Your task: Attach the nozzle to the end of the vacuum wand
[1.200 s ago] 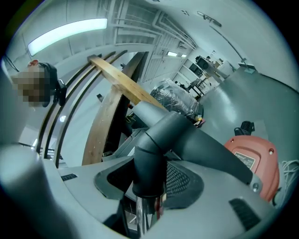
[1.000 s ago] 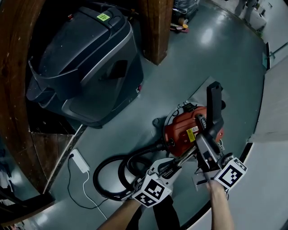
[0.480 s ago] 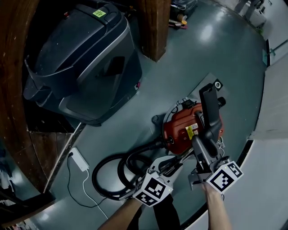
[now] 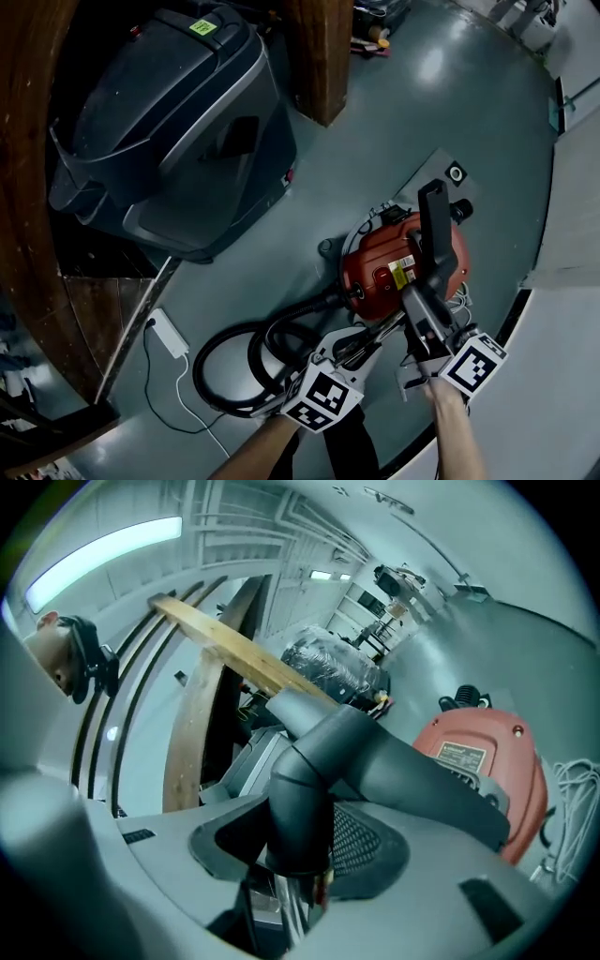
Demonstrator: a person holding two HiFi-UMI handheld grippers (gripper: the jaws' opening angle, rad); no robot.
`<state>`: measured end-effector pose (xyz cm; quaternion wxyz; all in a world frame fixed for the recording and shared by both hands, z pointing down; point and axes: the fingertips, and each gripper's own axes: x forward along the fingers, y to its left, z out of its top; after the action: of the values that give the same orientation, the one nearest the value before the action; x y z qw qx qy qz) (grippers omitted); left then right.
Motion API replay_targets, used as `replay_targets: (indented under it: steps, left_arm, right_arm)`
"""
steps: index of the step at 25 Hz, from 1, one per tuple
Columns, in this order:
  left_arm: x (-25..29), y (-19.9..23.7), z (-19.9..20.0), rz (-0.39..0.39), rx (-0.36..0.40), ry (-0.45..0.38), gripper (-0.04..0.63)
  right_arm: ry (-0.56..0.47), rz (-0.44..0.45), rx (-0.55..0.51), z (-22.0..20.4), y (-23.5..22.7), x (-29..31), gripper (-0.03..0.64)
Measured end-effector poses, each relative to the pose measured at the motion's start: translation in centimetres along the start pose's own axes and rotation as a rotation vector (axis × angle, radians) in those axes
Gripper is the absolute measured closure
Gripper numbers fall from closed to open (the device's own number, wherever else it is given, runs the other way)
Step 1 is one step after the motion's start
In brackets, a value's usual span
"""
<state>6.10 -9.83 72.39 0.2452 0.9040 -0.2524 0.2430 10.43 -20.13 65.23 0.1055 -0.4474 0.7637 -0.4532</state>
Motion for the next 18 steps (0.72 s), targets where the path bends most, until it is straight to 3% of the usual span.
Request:
replay_targets:
  steps: [4,9,13,17,18]
  left_arm:
    - [0.0,0.0,-0.1,0.003,-0.005,0.004,0.459]
    - [-0.1,0.5,-0.3,0.025,-0.002,0.005,0.459]
    - [0.1,0.4,-0.4,0.014,0.001,0.018,0.459]
    - [0.2,0.8,-0.8,0.031,0.006,0.032,0.459]
    - [0.3,0.9,-0.9,0.033,0.006,0.038,0.459]
  right_arm:
    - [-0.023,-0.053,-0.168,-0.2,0.6,-0.2,0.433]
    - [0.005,-0.009,0.001,-0.5,0.0,0.3,0.433]
    - [-0.012,-0.071,-0.172,-0.7,0.4,0.1,0.433]
    - [0.030,-0.033,-0.027,-1.3,-0.3,0.7,0.433]
    - [0.027,-0.045,-0.037,-1.4,-0.5,0.7,0.433]
